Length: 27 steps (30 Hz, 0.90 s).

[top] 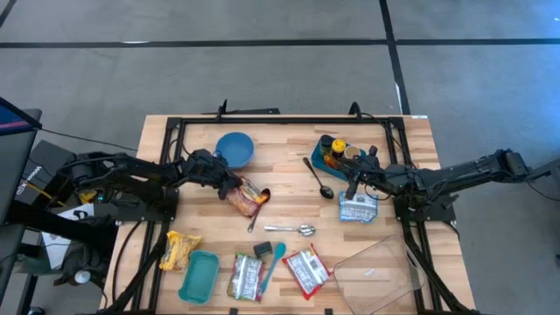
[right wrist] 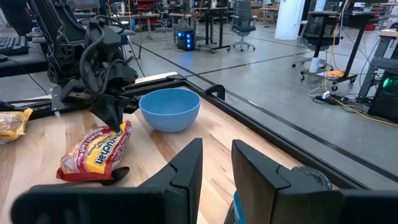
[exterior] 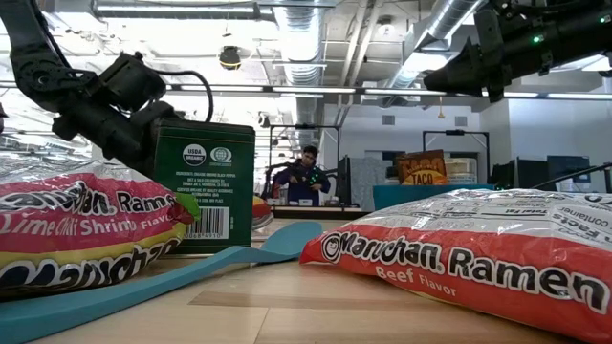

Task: Pick & Place Food Item
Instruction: Put the top red noodle pack into the transparent bin

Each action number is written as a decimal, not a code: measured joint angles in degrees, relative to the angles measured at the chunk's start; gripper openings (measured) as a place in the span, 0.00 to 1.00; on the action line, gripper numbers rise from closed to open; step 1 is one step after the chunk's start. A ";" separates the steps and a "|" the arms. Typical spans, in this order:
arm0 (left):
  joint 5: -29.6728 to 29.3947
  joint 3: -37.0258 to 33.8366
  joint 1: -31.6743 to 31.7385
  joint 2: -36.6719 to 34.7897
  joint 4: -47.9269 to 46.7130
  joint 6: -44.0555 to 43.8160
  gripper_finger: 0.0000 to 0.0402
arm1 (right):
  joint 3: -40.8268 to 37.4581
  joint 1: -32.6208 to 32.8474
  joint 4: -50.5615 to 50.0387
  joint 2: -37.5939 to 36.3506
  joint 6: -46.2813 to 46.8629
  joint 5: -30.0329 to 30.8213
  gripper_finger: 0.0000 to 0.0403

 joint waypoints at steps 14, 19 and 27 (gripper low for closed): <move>1.70 -0.02 -0.02 -3.50 -0.81 -0.07 0.00 | 0.00 0.00 -0.51 0.00 0.13 0.00 0.20; 4.11 -0.02 -0.37 -7.74 -1.45 -0.35 0.00 | 0.00 0.00 -0.51 0.00 0.13 0.00 0.20; 4.14 -0.04 -2.34 -13.85 -4.09 -0.48 0.00 | 0.01 -0.02 -0.51 0.00 0.13 0.00 0.20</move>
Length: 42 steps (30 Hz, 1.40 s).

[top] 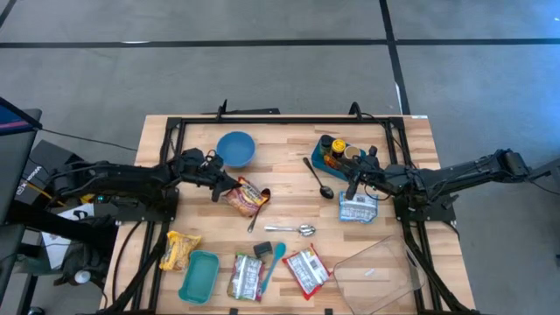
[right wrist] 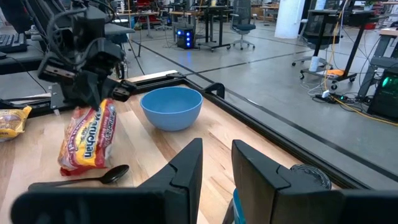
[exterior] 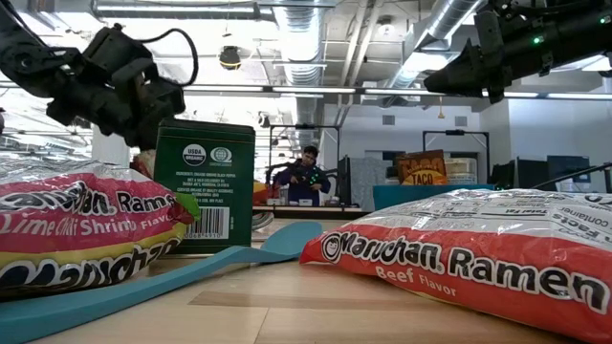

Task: Pick & Place Food Item
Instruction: Put the top red noodle pack into the transparent bin

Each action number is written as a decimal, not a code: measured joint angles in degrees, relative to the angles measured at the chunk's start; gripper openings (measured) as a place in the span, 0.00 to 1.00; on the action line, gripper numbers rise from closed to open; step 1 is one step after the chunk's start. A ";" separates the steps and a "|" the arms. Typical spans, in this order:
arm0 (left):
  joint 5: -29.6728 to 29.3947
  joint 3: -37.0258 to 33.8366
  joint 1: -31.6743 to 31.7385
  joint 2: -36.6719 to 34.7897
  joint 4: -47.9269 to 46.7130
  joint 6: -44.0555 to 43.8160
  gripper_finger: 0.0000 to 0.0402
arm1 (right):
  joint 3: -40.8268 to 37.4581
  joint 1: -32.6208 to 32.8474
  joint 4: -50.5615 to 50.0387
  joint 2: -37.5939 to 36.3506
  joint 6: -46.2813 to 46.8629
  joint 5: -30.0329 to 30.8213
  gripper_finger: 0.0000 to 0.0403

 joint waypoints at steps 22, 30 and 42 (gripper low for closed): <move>-0.10 0.00 -0.33 -8.93 12.95 0.59 0.00 | -0.01 0.00 0.04 0.00 0.02 0.00 0.20; -0.28 0.00 -2.24 -8.91 20.61 1.02 0.00 | -0.01 0.01 0.07 0.00 0.02 0.00 0.20; -13.51 0.00 -12.77 -8.91 26.05 14.74 0.00 | -0.01 0.01 0.76 -0.01 0.04 -0.02 0.20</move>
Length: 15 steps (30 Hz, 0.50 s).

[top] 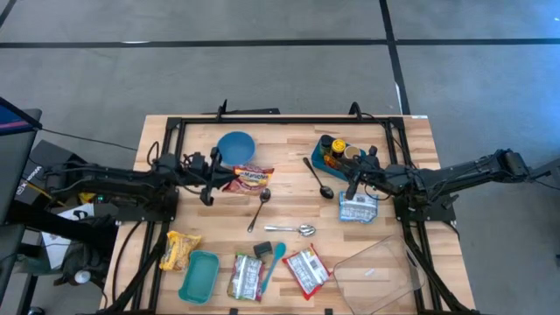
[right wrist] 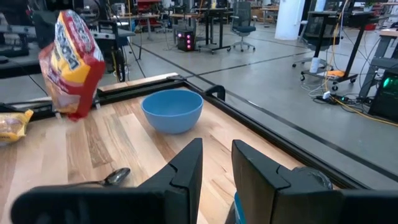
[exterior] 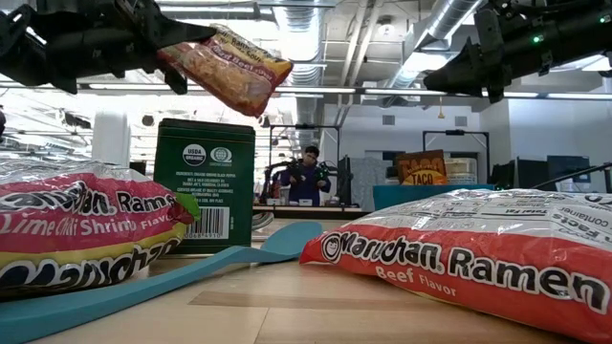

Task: Pick & Place Food Item
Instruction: Put the top red noodle pack into the transparent bin

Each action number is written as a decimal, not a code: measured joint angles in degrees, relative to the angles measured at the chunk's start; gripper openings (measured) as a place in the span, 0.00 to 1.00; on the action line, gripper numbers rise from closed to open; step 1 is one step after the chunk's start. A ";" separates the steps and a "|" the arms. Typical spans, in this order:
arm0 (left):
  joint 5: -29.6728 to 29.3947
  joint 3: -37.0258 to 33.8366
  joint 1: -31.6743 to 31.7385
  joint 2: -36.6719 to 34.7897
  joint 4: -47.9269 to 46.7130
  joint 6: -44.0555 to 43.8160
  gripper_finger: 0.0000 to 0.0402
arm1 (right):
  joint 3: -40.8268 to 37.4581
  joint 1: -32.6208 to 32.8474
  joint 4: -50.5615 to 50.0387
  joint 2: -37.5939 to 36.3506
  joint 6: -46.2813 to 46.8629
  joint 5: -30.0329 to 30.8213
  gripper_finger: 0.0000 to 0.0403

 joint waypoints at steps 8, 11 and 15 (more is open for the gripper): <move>-4.62 0.00 -3.72 0.58 0.26 4.35 0.00 | 0.01 0.00 1.07 -0.01 0.00 -0.02 0.20; -4.71 0.02 -3.96 2.39 3.02 4.37 0.00 | 0.00 -0.01 1.07 -0.01 0.02 -0.02 0.20; -4.70 0.02 -3.94 6.73 7.44 4.37 0.00 | 0.00 0.01 1.07 -0.01 0.02 -0.04 0.20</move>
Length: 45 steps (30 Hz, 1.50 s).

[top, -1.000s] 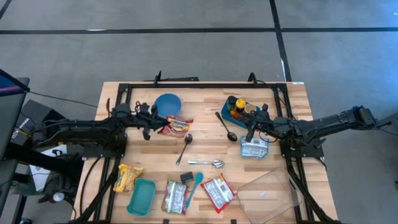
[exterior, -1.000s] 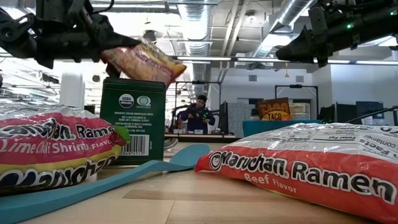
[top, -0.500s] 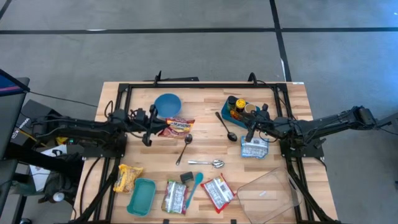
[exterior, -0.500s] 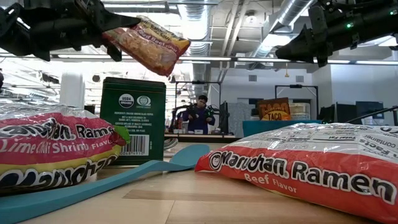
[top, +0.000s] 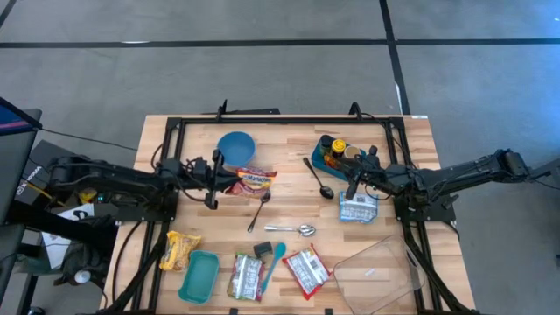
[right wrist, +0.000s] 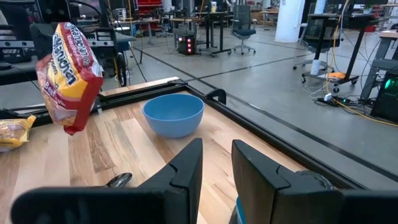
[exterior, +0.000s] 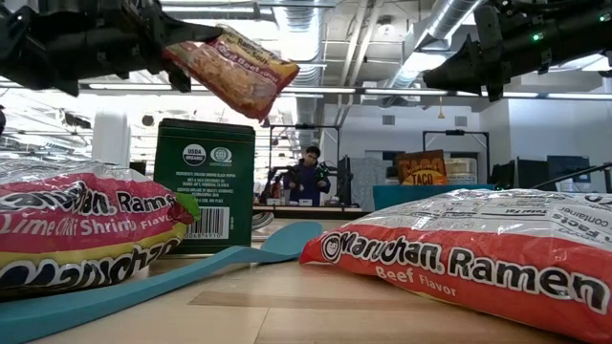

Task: Pick & Place Food Item
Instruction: Put the top red noodle pack into the transparent bin

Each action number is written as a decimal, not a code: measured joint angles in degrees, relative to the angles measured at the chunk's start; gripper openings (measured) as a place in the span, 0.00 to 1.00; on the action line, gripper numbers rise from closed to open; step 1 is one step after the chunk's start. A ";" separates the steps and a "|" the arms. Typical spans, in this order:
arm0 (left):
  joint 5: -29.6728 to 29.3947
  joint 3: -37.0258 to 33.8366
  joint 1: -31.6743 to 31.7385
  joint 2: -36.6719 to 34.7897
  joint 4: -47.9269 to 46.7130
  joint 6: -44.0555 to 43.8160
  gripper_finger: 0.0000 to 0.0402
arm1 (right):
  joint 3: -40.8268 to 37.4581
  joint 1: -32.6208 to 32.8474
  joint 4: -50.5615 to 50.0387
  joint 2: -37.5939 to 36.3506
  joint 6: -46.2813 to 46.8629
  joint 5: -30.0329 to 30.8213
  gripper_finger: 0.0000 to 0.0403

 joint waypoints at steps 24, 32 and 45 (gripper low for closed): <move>7.92 16.79 -0.02 26.24 3.54 2.58 0.00 | 0.00 -0.06 -0.01 0.04 -0.02 -13.53 0.20; 7.87 18.35 -0.85 29.18 3.21 2.95 0.00 | 0.04 -0.04 3.56 6.28 -0.90 -18.49 0.24; 7.86 18.36 -5.73 29.15 2.76 13.36 0.00 | 2.59 -0.28 14.49 18.51 -2.67 -26.24 0.59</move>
